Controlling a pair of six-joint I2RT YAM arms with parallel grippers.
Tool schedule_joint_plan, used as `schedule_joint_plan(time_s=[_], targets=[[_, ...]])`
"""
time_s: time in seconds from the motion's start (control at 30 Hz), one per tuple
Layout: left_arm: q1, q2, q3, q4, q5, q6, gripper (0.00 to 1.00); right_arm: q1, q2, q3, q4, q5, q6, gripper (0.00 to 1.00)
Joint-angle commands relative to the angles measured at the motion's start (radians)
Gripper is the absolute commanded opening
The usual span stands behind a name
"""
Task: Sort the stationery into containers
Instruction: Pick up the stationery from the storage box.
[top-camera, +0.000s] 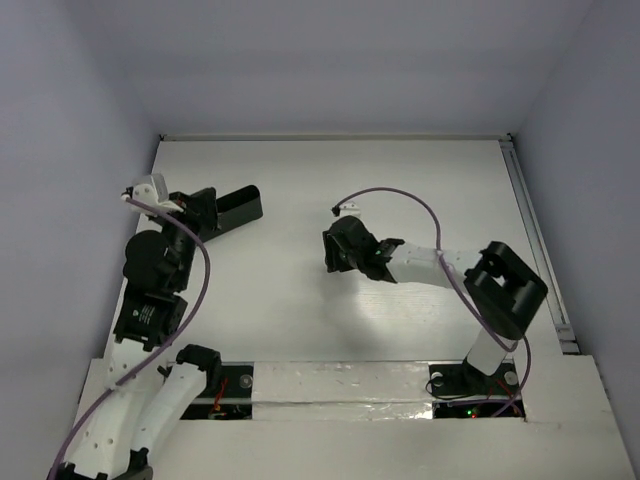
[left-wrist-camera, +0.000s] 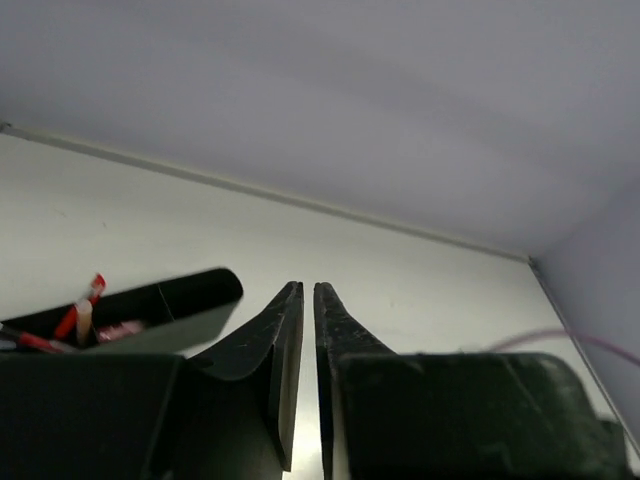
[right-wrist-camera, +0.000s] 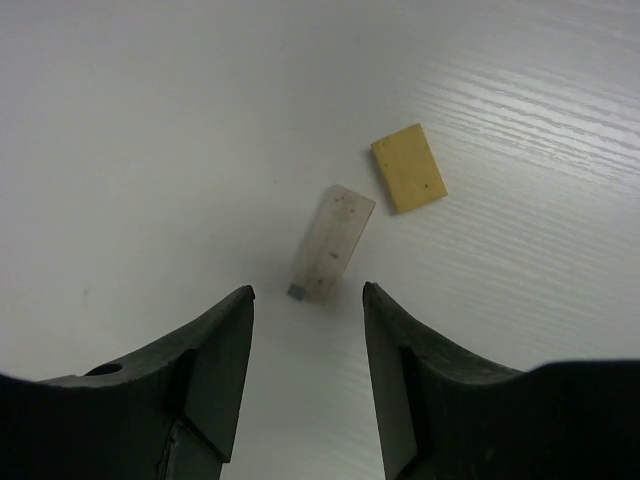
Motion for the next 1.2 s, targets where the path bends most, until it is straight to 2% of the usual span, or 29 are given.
schedule_joint_plan(time_s=[0.0,0.2,0.27,0.3,0.4,0.5,0.63,0.8,0.93,1.07,1.17], targets=[[-0.006,-0.049,-0.078,-0.106,0.166,0.022,0.08,-0.033,0.11,0.14,-0.104,0.043,-0.018,0.53],[-0.006,-0.135,-0.171,-0.108,0.229,0.041,0.09,-0.034,0.234,0.254,-0.185,0.062,-0.006,0.49],[-0.006,-0.132,-0.187,-0.094,0.274,0.035,0.09,-0.034,0.273,0.294,-0.21,0.072,0.0,0.43],[-0.006,-0.118,-0.175,-0.097,0.289,0.039,0.08,-0.034,0.287,0.306,-0.217,0.074,0.002,0.4],[-0.006,-0.119,-0.175,-0.083,0.328,0.046,0.08,-0.034,0.325,0.348,-0.256,0.077,0.01,0.15],[-0.032,-0.127,-0.159,-0.101,0.28,0.053,0.07,-0.034,0.305,0.34,-0.215,0.045,0.016,0.05],[-0.067,-0.155,-0.147,-0.112,0.19,0.062,0.07,-0.023,0.262,0.386,-0.138,-0.036,0.001,0.04],[-0.076,-0.169,-0.138,-0.134,0.111,0.061,0.07,-0.023,0.267,0.496,0.051,-0.197,-0.007,0.04],[-0.086,-0.161,-0.133,-0.147,0.078,0.055,0.07,-0.023,0.345,0.68,0.179,-0.256,0.026,0.03],[-0.086,-0.169,-0.135,-0.146,0.073,0.053,0.07,-0.023,0.463,0.811,0.339,-0.253,0.054,0.03],[-0.086,-0.169,-0.136,-0.146,0.071,0.053,0.08,-0.023,0.564,0.933,0.396,-0.248,0.062,0.03]])
